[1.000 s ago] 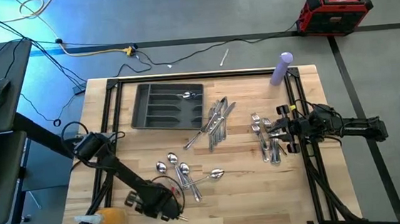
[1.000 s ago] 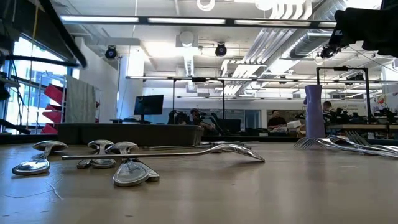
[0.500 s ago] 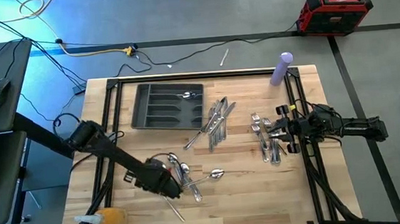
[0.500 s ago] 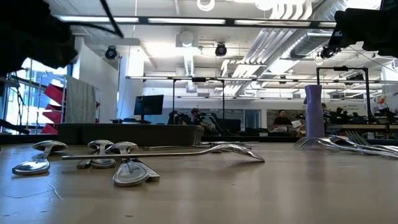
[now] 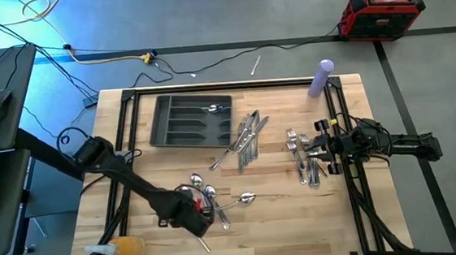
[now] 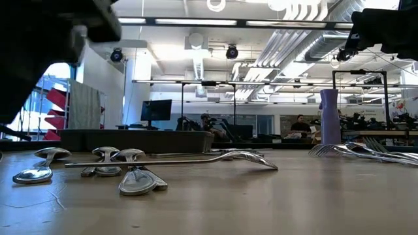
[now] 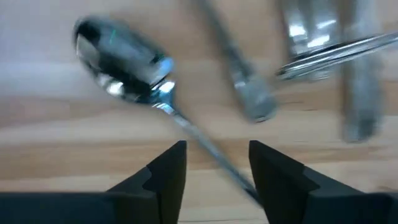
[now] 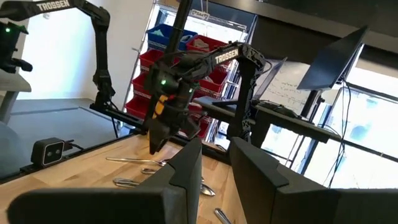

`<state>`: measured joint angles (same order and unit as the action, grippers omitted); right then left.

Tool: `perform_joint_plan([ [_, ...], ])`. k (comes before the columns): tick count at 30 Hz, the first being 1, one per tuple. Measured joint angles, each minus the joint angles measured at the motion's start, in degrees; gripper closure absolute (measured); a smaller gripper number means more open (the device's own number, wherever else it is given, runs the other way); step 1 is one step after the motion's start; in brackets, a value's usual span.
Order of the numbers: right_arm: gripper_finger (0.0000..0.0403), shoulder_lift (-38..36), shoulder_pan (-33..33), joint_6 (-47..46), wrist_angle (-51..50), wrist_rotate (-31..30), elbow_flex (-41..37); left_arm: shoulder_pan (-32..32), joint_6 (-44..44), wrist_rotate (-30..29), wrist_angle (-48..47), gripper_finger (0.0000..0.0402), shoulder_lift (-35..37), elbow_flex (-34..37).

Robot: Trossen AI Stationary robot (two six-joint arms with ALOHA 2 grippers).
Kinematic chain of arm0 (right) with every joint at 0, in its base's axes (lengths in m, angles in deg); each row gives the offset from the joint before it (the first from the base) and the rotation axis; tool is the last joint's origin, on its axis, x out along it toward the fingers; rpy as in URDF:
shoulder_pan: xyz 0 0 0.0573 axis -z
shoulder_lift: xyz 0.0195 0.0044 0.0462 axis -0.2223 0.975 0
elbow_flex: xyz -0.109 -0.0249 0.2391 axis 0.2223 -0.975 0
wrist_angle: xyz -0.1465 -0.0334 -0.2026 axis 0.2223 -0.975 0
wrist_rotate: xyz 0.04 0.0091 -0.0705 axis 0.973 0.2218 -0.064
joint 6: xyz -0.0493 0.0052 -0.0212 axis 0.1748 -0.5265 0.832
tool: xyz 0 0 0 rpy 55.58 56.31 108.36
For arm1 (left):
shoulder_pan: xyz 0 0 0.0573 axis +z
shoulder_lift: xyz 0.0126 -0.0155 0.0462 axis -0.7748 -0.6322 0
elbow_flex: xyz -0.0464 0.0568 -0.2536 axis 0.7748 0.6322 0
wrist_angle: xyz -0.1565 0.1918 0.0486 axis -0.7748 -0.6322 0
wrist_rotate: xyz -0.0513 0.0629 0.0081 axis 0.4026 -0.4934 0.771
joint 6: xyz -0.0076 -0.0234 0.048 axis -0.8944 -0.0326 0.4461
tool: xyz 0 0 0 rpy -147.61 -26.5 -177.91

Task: Sort silverware
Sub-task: Put the silver spoon into the organizing bin with the other spoons

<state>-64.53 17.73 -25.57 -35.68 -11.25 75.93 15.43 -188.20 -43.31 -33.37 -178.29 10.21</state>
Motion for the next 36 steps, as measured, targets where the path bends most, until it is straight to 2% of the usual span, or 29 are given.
perform_joint_plan([
  [5, 0.0329, 0.0, 0.0, -0.4, 0.0, 0.0, 0.0, 0.0, -2.5, 1.2, 0.5, 0.0207, -1.1, 0.1],
  [11, 0.0329, 0.0, 0.0, -0.4, 0.0, 0.0, 0.0, 0.0, -5.0, 2.7, 10.0, 0.0210, -1.3, 7.6],
  [16, 0.0329, 0.0, 0.0, -0.8, -0.1, 0.2, 0.0, 1.3, -2.5, 5.4, 11.6, 0.0258, -0.4, 10.0],
  [20, 0.0329, 0.0, 0.0, -1.4, 0.0, 0.2, 0.0, 2.3, 2.9, 7.0, 9.6, 0.0332, -0.7, 9.9],
  [23, 0.0329, 0.0, 0.0, -1.5, 0.0, 0.2, 0.0, 3.5, 8.4, 7.7, 7.4, 0.0388, -0.8, 10.3],
  [29, 0.0329, 0.0, 0.0, -1.5, -0.1, 0.2, 0.0, 8.1, 19.5, 7.6, 2.2, 0.0398, 0.2, 10.5],
  [32, 0.0329, 0.0, 0.0, -1.5, -0.1, 0.2, 0.0, 10.5, 24.7, 5.1, -5.7, 0.0399, 1.5, 8.3],
  [36, 0.0329, 0.0, 0.0, -1.5, -0.5, 0.2, 0.0, 14.3, 34.2, 4.1, -18.6, 0.0400, 5.3, 1.8],
])
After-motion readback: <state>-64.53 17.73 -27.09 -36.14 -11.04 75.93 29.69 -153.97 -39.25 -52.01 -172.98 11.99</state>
